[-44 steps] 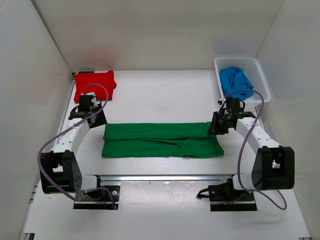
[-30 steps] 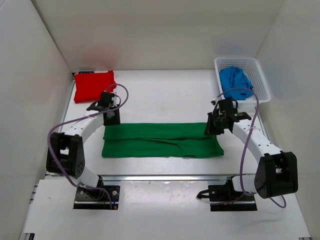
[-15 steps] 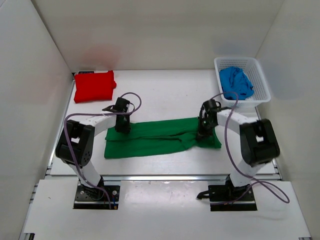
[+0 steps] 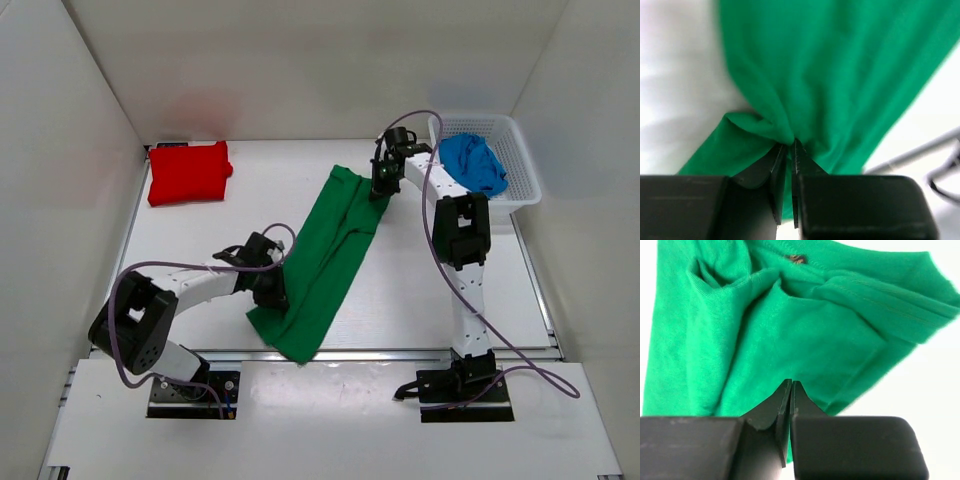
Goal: Fold and stack the t-shirts
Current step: Rotate the tshirt 90 degrees
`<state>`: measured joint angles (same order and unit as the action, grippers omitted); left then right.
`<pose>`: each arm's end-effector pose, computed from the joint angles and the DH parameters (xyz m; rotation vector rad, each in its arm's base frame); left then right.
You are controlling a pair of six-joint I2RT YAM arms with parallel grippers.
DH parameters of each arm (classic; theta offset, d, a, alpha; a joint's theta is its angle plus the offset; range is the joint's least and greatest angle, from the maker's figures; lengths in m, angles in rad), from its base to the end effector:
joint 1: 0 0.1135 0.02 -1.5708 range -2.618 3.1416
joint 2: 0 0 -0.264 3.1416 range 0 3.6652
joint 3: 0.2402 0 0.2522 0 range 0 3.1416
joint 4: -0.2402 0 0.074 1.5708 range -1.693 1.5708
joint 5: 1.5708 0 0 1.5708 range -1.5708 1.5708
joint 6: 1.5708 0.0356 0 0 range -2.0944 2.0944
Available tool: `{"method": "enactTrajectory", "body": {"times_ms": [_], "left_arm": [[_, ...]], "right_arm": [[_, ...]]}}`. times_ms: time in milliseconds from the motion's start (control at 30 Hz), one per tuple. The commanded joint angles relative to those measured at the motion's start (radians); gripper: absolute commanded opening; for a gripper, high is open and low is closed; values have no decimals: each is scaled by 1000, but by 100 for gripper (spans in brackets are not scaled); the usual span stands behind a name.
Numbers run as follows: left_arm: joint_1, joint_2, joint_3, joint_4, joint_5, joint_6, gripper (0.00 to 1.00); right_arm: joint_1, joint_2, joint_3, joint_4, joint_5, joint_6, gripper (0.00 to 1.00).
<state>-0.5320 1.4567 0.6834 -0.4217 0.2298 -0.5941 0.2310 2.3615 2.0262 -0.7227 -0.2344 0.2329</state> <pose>0.2088 -0.1323 0.1465 -0.0263 2.8909 -0.5754 0.4965 0.1253 0.1806 -0.0795 2.6583 0.4648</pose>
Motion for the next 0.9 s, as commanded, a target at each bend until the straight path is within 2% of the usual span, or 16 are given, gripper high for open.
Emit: {"method": "enactTrajectory", "body": {"times_ms": [0,67,167,233,267,333,433,467,533,600,700,800,867], "left_arm": [[-54,-9,56,31,170,-82,20],[-21,-34,100,18,187,-93,20],[49,-91,171,-5,197,-93,21],[111,-99,220,-9,204,-75,22],[127,-85,264,-35,197,-50,22],[177,-32,340,-70,201,-16,22],[178,76,467,-165,198,45,21],[170,85,463,-181,195,66,20],[149,65,417,-149,192,65,22],[158,45,291,-50,212,24,21],[199,42,209,53,230,-6,20],[199,122,295,38,197,43,21],[196,204,390,34,186,71,22]], "right_arm": [[11,-13,167,-147,-13,-61,0],[19,-62,187,-184,13,-78,0],[50,-212,88,-178,49,-83,5],[88,-405,-167,-115,55,-61,9],[105,-457,-246,-31,58,-49,9],[160,-658,-557,93,50,-6,7],[229,-818,-835,264,-2,75,4],[247,-849,-872,307,-8,106,4],[277,-873,-983,360,-29,140,2],[314,-887,-1038,445,-75,175,0],[444,-860,-1086,526,-78,216,0],[563,-828,-1089,603,-56,269,0],[610,-814,-1127,711,-49,330,0]]}}
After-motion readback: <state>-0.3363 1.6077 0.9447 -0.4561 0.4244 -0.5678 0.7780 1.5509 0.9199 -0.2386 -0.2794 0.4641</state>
